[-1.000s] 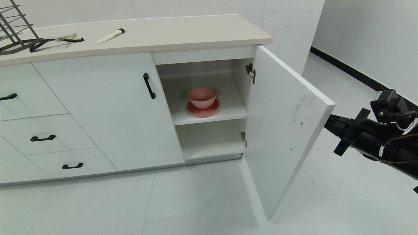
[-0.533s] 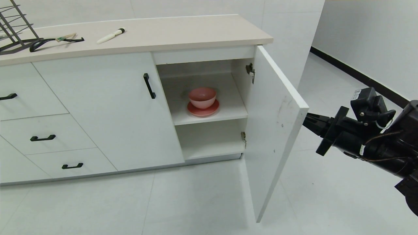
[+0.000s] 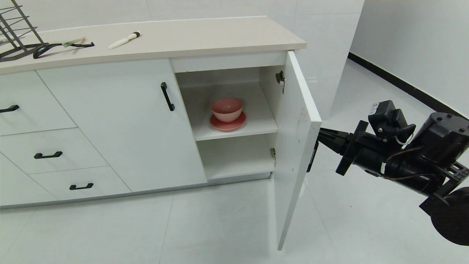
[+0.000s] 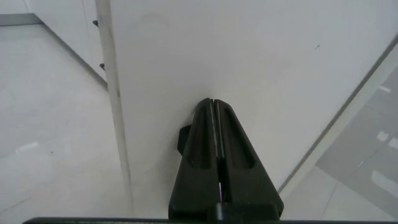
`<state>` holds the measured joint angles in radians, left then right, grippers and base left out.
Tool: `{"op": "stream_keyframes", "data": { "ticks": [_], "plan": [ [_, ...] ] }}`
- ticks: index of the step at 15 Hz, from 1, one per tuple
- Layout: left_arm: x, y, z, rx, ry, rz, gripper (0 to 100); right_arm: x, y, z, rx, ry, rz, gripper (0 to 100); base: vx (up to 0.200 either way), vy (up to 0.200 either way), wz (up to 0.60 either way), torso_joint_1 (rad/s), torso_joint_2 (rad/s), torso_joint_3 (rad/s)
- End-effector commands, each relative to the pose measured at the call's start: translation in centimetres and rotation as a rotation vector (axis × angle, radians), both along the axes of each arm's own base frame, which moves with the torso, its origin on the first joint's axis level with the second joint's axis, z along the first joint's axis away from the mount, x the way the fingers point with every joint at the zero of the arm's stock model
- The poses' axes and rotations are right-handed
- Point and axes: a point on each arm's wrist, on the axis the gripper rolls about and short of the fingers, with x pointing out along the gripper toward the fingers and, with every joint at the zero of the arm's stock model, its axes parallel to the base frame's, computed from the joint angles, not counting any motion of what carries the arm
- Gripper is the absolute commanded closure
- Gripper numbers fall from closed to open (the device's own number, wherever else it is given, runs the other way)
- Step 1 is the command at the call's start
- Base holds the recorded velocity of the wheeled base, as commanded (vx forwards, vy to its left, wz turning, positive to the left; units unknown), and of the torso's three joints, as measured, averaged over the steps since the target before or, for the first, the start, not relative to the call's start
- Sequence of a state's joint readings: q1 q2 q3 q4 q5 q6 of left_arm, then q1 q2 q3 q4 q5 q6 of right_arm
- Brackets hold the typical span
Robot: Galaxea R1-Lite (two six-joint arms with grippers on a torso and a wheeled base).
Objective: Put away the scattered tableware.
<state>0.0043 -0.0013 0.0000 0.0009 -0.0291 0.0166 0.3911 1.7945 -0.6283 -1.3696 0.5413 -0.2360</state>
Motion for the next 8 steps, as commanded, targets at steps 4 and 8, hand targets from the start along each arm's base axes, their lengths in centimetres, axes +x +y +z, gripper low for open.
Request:
{"op": "stream_keyframes", "data": {
  "ticks": [4,8],
  "plan": [
    [0.0,0.0,0.0,-0.001,0.000,0.000,0,2.2,3.5,-0.7,0.008,-0.005,0.072,100,0.000,0.000,0.00,0.000,0.00,0.000],
    [0.0,0.0,0.0,-0.003,0.000,0.000,0,2.9,6.0,-0.9,0.019,-0.020,0.125,100,0.000,0.000,0.00,0.000,0.00,0.000]
  ]
}}
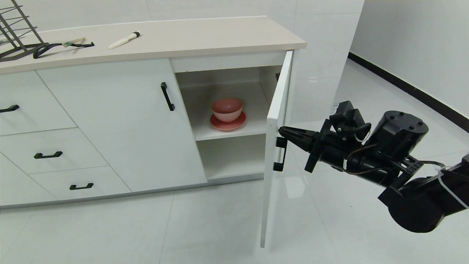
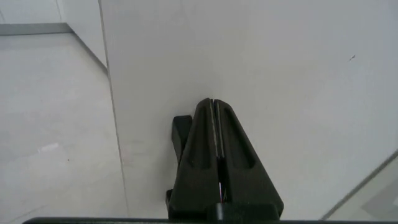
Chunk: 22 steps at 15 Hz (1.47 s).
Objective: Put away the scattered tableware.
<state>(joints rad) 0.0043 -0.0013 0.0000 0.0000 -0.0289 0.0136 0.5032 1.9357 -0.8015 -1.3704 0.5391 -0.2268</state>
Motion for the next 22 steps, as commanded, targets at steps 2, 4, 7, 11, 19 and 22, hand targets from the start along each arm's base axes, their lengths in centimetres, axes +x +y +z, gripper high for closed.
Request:
{"op": "stream_keyframes", "data": {
  "ticks": [2,4,7,11,19,22],
  "plan": [
    [0.0,0.0,0.0,0.000,0.001,0.000,0,2.0,1.8,-0.1,0.023,-0.027,0.016,100,0.000,0.000,0.00,0.000,0.00,0.000],
    [0.0,0.0,0.0,0.000,0.001,0.000,0,3.1,3.3,0.0,0.046,-0.047,0.039,100,0.000,0.000,0.00,0.000,0.00,0.000],
    [0.0,0.0,0.0,0.000,0.001,0.000,0,4.2,5.8,-1.3,0.049,-0.044,0.078,100,0.000,0.000,0.00,0.000,0.00,0.000],
    [0.0,0.0,0.0,0.000,0.001,0.000,0,5.8,10.1,-2.4,0.096,-0.093,0.139,100,0.000,0.000,0.00,0.000,0.00,0.000],
    [0.0,0.0,0.0,-0.007,0.001,0.000,0,7.8,11.8,-2.3,0.188,-0.132,0.082,100,0.000,0.000,0.00,0.000,0.00,0.000],
    [0.0,0.0,0.0,-0.007,0.001,0.000,0,7.6,11.3,-2.3,0.188,-0.107,0.069,100,0.000,0.000,0.00,0.000,0.00,0.000]
  ]
}}
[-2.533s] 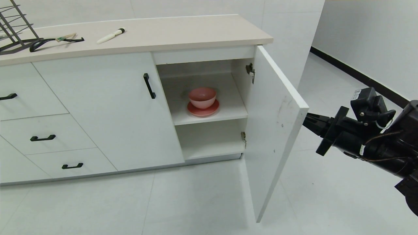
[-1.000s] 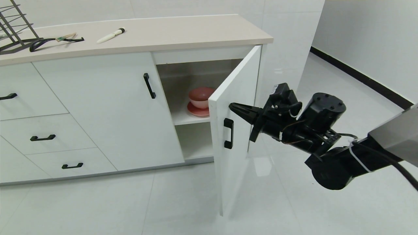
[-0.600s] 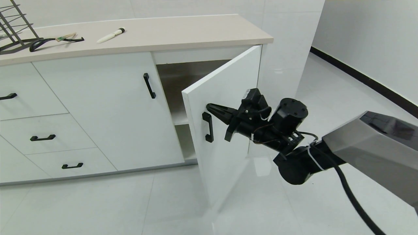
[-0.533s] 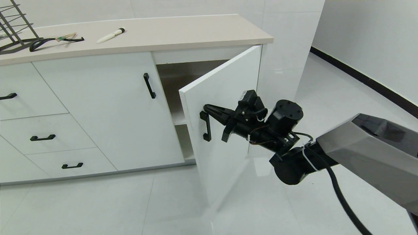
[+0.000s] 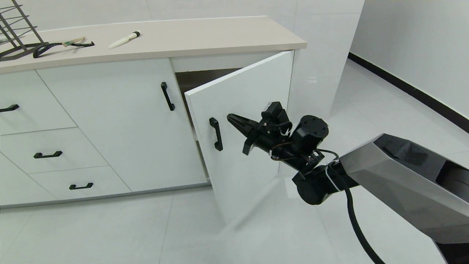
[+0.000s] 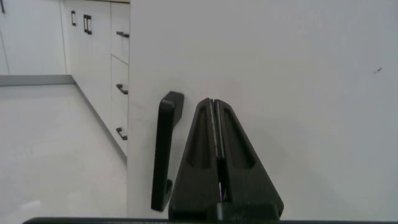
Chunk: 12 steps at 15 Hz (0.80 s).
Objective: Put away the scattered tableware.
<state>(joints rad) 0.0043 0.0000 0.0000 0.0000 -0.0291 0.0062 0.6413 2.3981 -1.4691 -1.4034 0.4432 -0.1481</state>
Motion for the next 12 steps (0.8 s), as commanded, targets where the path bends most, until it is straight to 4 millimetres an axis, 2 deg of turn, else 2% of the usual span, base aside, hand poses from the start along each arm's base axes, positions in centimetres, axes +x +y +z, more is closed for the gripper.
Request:
{"op": "stream_keyframes", "data": {
  "ticks": [1,4,6,7,8,9,10,12],
  "plan": [
    [0.0,0.0,0.0,0.000,0.000,0.000,0,-0.5,-0.6,0.0,-0.012,0.020,-0.005,100,0.000,0.000,0.00,0.000,0.00,0.000],
    [0.0,0.0,0.0,0.000,0.000,0.000,0,-2.3,-4.0,-0.2,-0.073,0.101,-0.043,100,0.000,0.000,0.00,0.000,0.00,0.000],
    [0.0,0.0,0.0,0.000,0.000,0.000,0,-3.8,-7.1,0.6,-0.094,0.132,-0.083,100,0.000,0.000,0.00,0.000,0.00,0.000],
    [0.0,0.0,0.0,0.000,0.000,0.000,0,-5.3,-8.8,1.2,-0.105,0.151,-0.100,100,0.000,0.000,0.00,0.000,0.00,0.000],
    [0.0,0.0,0.0,0.000,0.000,0.000,0,-6.0,-9.4,1.4,-0.111,0.162,-0.105,100,0.000,0.000,0.00,0.000,0.00,0.000],
    [0.0,0.0,0.0,0.000,0.000,0.000,0,-8.8,-11.2,1.6,-0.135,0.197,-0.108,100,0.000,0.000,0.00,0.000,0.00,0.000],
    [0.0,0.0,0.0,0.000,0.000,0.000,0,-10.2,-12.1,1.8,-0.143,0.208,-0.108,100,0.000,0.000,0.00,0.000,0.00,0.000],
    [0.0,0.0,0.0,0.000,0.000,0.000,0,-14.5,-15.1,2.5,-0.151,0.223,-0.123,100,0.000,0.000,0.00,0.000,0.00,0.000]
  ]
}}
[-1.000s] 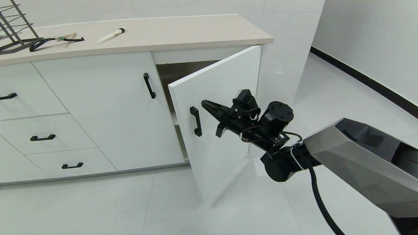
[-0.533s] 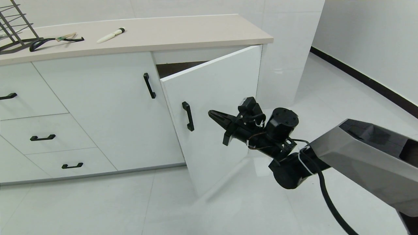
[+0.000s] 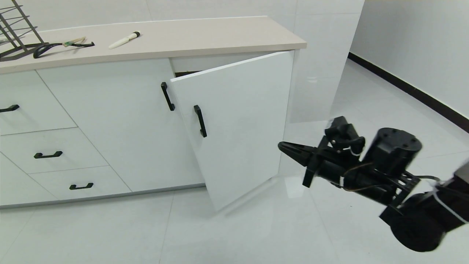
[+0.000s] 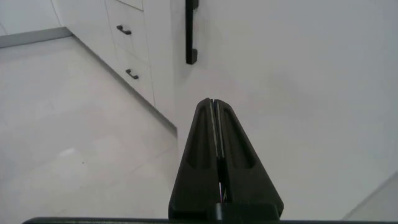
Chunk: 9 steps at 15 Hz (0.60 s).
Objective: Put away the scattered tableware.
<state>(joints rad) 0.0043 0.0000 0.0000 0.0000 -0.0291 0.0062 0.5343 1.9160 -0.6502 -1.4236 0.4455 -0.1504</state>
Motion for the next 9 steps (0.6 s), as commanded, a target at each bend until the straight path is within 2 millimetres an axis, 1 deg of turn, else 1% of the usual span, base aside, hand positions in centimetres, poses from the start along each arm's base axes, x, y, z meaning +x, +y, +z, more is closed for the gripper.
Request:
{"op": "stream_keyframes", "data": {
  "ticks": [1,2,3,4,5,6,7,8,9],
  "plan": [
    [0.0,0.0,0.0,0.001,0.000,0.000,0,-6.6,-5.5,2.8,0.021,-0.040,-0.057,100,0.000,0.000,0.00,0.000,0.00,0.000],
    [0.0,0.0,0.0,0.001,0.000,0.000,0,-7.6,-6.7,2.8,0.022,-0.041,-0.084,100,0.000,0.000,0.00,0.000,0.00,0.000],
    [0.0,0.0,0.0,0.001,0.000,0.000,0,-10.2,-9.7,2.1,0.009,-0.022,-0.162,100,0.000,0.000,0.00,0.000,0.00,0.000],
    [0.0,0.0,0.0,0.001,0.000,0.000,0,-12.5,-11.4,1.3,0.001,-0.011,-0.209,100,0.000,0.000,0.00,0.000,0.00,0.000],
    [0.0,0.0,0.0,0.001,0.000,0.000,0,-14.2,-12.2,1.1,0.005,-0.025,-0.226,100,0.000,0.000,0.00,0.000,0.00,0.000],
    [0.0,0.0,0.0,0.003,0.000,0.000,0,-16.3,-13.2,1.3,0.023,-0.072,-0.252,100,0.000,0.000,0.00,0.000,0.00,0.000],
    [0.0,0.0,0.0,0.008,0.000,0.000,0,-18.2,-14.1,2.1,0.047,-0.133,-0.292,100,0.000,0.000,0.00,0.000,0.00,0.000],
    [0.0,0.0,0.0,0.011,0.000,0.000,0,-19.9,-14.8,2.4,0.060,-0.168,-0.325,100,0.000,0.000,0.00,0.000,0.00,0.000],
    [0.0,0.0,0.0,0.011,0.000,0.000,0,-21.4,-15.3,2.2,0.060,-0.175,-0.348,100,0.000,0.000,0.00,0.000,0.00,0.000]
  ]
}}
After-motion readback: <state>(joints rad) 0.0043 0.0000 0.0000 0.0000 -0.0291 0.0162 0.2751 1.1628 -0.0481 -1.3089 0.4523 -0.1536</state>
